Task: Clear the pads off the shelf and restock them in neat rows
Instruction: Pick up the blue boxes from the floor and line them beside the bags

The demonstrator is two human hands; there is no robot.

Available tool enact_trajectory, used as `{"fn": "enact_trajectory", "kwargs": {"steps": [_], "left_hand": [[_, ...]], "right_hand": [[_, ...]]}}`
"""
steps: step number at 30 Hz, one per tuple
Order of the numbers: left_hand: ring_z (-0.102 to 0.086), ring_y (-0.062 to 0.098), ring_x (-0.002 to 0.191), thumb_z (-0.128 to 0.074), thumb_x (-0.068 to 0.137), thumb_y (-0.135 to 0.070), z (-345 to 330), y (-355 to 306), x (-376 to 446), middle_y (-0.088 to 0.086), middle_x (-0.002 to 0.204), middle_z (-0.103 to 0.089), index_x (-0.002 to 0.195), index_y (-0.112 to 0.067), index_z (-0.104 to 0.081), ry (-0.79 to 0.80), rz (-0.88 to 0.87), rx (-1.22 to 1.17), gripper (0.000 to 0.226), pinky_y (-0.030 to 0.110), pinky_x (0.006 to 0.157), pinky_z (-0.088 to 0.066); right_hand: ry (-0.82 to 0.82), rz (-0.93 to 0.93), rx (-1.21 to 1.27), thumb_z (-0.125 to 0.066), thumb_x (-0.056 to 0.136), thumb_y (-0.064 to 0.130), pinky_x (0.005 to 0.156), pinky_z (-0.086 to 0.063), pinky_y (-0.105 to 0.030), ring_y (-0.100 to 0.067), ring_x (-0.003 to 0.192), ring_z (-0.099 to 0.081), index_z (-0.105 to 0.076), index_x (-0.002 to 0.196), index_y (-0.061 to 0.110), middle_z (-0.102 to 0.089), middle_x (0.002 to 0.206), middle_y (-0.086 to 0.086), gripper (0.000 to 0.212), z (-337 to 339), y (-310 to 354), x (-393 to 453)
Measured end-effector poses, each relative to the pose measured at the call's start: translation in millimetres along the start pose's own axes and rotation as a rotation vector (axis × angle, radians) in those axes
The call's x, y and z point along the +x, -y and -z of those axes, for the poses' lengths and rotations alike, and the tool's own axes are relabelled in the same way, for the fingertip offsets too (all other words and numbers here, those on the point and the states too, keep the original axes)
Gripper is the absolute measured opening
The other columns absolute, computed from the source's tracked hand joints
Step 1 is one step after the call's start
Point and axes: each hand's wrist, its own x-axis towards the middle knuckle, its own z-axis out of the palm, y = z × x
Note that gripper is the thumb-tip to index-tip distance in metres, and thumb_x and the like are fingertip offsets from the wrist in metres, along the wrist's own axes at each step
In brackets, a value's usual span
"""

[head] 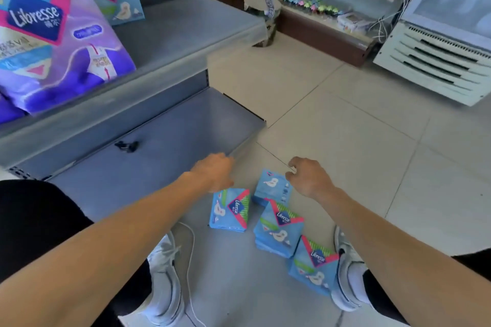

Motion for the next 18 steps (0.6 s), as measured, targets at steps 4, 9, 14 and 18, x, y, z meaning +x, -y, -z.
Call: {"fn": "enact_trajectory", "kwargs": {"steps": [4, 9, 14, 18], "left_hand": [[-0.052, 0.03, 0.118, -0.063, 0.087, -0.034, -48.0, 20.8, 23.9, 0.011, 0.128, -0.052, 0.132, -0.014, -0.047, 0.098, 0.066, -0.06, 0.051, 0.037, 0.092, -0.047], [-0.05, 0.03, 0.123, -0.067, 0.086, -0.036, -90.8, 38.2, 44.4, 0.01, 0.132, -0.051, 0.132, -0.013, -0.045, 0.192, 0.16, -0.116, 0.056, 0.036, 0.095, -0.043], [-0.057, 0.031, 0.111, -0.074, 0.074, -0.045, -126.2, 46.7, 46.6, 0.007, 0.125, -0.059, 0.134, -0.018, -0.035, 0.267, 0.253, -0.289, 0.077, 0.037, 0.089, -0.049], [-0.058, 0.029, 0.091, -0.067, 0.082, -0.033, -139.1, 43.3, 50.0, 0.009, 0.108, -0.06, 0.133, -0.013, -0.029, 0.265, 0.312, -0.397, 0.067, 0.031, 0.068, -0.044]], "right_hand": [[0.092, -0.056, 0.086, -0.056, 0.091, 0.026, 0.089, -0.048, -0.032, -0.029, 0.109, -0.059, -0.057, 0.125, 0.013, -0.061, 0.124, -0.011, 0.037, -48.0, -8.6, 22.7], [0.23, -0.012, 0.119, -0.057, 0.09, 0.032, 0.084, -0.049, -0.034, -0.029, 0.104, -0.06, -0.056, 0.115, 0.008, -0.063, 0.113, -0.012, 0.035, -104.8, 10.3, 40.8], [0.332, 0.018, 0.088, -0.063, 0.086, 0.036, 0.079, -0.046, -0.033, -0.032, 0.107, -0.06, -0.044, 0.122, 0.014, -0.063, 0.111, -0.013, 0.047, -146.2, 28.6, 44.9], [0.311, 0.014, 0.138, -0.067, 0.085, 0.033, 0.09, -0.05, -0.04, -0.033, 0.112, -0.058, -0.022, 0.147, 0.016, -0.062, 0.118, -0.015, 0.079, -159.5, 38.8, 48.1]]}}
